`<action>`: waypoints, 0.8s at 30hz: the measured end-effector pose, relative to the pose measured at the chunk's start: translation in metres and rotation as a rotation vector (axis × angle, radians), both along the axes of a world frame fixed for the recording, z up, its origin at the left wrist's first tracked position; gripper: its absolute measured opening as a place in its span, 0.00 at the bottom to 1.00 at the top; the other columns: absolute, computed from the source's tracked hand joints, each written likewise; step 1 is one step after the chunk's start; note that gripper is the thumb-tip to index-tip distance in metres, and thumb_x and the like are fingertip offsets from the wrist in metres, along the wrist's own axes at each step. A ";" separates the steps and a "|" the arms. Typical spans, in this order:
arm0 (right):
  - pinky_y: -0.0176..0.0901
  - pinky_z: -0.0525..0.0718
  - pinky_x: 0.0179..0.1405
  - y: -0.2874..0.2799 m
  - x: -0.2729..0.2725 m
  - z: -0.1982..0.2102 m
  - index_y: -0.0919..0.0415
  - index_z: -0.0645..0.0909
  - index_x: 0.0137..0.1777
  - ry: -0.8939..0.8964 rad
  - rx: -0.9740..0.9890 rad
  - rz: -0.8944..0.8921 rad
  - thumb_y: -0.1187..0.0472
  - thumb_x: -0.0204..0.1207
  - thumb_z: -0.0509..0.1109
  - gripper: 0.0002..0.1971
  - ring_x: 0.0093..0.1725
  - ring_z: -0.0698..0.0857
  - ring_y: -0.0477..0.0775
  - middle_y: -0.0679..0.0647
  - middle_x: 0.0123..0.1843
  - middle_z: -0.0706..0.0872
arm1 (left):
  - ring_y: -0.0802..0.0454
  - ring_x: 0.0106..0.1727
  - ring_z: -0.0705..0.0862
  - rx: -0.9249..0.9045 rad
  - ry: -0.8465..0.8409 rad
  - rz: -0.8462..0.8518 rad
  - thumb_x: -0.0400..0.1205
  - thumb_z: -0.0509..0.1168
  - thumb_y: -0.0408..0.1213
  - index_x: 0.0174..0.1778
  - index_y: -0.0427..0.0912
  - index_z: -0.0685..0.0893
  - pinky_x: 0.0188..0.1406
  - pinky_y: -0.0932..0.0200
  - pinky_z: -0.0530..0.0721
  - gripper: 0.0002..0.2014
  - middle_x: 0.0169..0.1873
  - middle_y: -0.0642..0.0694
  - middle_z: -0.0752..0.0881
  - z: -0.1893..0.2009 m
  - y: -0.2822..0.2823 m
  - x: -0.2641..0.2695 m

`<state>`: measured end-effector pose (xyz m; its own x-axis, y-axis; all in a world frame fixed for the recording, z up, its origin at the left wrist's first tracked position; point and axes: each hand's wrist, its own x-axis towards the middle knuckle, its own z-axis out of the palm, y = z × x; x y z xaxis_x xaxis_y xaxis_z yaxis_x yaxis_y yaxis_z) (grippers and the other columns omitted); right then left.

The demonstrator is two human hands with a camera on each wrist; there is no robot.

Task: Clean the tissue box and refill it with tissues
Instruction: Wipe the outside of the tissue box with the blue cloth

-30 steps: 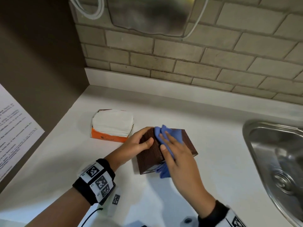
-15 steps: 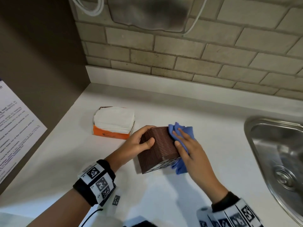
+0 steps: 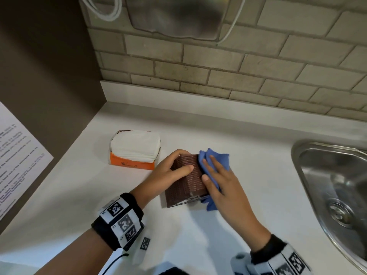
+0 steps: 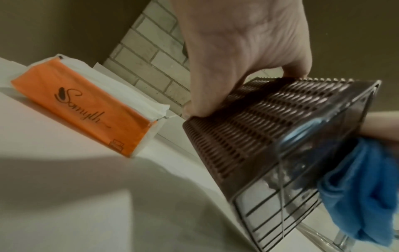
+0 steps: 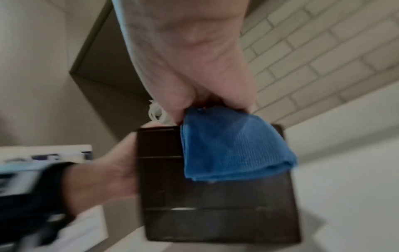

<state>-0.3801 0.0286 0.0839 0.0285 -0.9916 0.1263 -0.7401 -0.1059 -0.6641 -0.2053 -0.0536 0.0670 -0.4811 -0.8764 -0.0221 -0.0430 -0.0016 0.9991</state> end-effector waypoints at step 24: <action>0.39 0.65 0.80 0.034 0.001 0.017 0.37 0.68 0.77 -0.450 0.071 -0.077 0.45 0.79 0.58 0.24 0.78 0.66 0.33 0.33 0.78 0.70 | 0.59 0.49 0.89 -0.200 -0.426 -0.248 0.72 0.74 0.56 0.47 0.56 0.87 0.54 0.60 0.83 0.13 0.45 0.55 0.91 0.034 -0.011 -0.008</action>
<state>-0.3795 0.0630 0.1008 -0.0877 -0.9953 0.0414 -0.3808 -0.0049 -0.9246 -0.2133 -0.0648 0.1011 -0.6593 -0.7446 -0.1045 -0.4196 0.2490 0.8729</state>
